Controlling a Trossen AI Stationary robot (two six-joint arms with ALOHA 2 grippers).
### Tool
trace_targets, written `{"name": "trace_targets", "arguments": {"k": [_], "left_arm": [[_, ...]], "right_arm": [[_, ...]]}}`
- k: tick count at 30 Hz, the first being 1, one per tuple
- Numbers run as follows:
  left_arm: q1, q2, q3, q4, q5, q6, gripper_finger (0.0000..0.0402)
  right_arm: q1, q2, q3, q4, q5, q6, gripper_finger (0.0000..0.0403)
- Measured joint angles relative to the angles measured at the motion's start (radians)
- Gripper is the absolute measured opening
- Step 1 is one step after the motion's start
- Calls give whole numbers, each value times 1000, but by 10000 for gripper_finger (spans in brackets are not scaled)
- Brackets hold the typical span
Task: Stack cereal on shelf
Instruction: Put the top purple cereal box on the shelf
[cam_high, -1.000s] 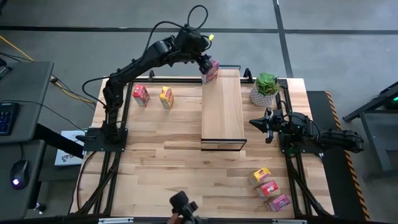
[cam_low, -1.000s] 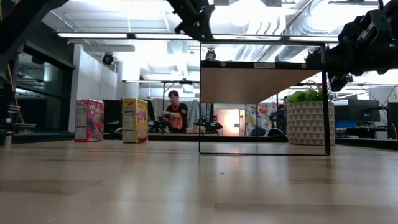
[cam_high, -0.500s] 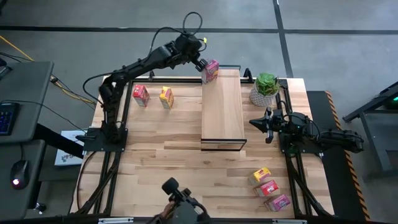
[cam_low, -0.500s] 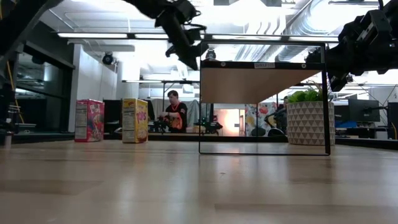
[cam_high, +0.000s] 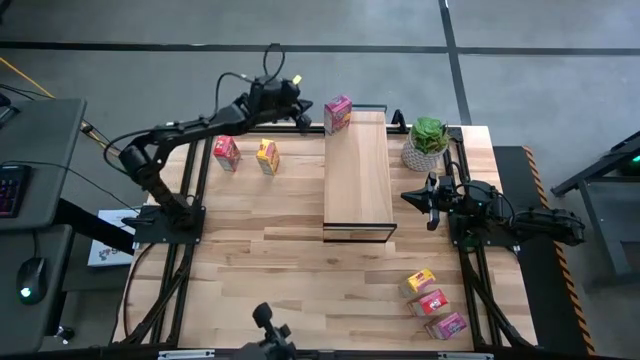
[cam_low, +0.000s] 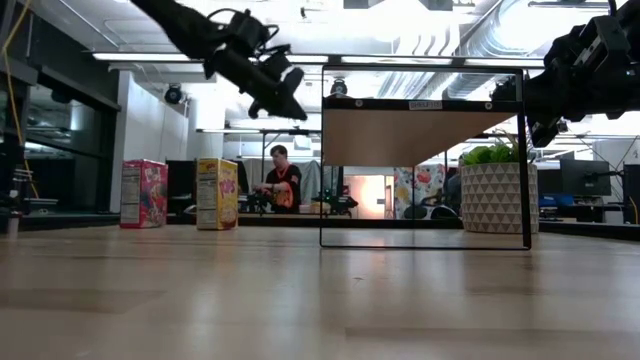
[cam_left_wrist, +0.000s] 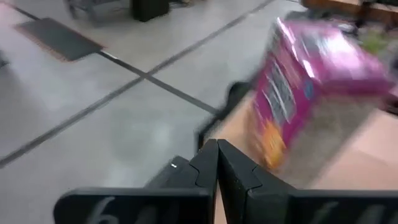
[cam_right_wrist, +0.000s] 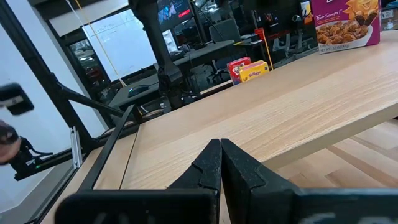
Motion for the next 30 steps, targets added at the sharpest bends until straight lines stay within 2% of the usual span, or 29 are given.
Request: {"name": "trace_targets", "arguments": {"k": [6,11,14,30], "left_arm": [[-20,34,-80,148,-7,-14,0],[-43,107,-77,293,-12,-38,0],[-63,142,-78,329,-49,-39,0],[-177,146,-78,348,-82,-81,0]], "right_arm": [[0,0,0,0,0,0,0],[0,0,0,0,1,0,0],[0,0,0,0,1,0,0],[0,0,0,0,0,0,0]]}}
